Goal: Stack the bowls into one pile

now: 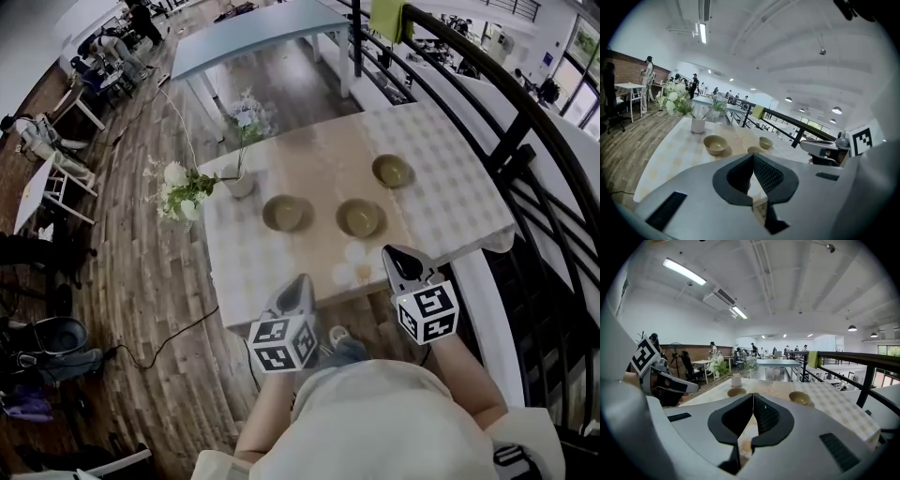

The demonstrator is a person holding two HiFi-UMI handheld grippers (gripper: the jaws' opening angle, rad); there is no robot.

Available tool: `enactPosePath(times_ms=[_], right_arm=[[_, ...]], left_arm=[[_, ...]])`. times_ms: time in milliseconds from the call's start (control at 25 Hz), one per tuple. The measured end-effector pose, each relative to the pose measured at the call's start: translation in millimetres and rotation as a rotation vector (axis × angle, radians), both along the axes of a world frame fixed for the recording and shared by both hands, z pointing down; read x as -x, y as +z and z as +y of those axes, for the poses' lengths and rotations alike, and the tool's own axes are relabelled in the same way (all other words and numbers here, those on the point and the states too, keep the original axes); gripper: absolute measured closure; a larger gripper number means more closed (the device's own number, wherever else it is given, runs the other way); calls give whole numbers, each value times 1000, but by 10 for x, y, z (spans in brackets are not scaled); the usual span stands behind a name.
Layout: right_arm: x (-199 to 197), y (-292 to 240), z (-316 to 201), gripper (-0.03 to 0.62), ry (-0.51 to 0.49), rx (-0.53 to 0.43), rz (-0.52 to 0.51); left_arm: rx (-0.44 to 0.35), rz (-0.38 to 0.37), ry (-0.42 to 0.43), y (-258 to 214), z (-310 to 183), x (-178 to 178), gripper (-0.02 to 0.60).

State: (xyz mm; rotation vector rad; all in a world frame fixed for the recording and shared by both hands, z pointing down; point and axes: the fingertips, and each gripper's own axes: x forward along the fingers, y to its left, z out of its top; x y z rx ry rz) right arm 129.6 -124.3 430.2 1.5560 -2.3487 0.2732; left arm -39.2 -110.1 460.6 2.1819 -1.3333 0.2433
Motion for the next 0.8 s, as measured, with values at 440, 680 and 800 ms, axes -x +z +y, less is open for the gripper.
enactPosePath(times_ms=[440,680,800], right_arm=[[64,515,-587,592,6,53,67],[-20,774,-779,592,18,120,103],[-36,924,-896,591,13,144,126]], left_arm=[[-5,1,-13,274,-503,212,577],[10,9,-27,349,-540,259,577],[24,7,-34,400,-564,284,577]])
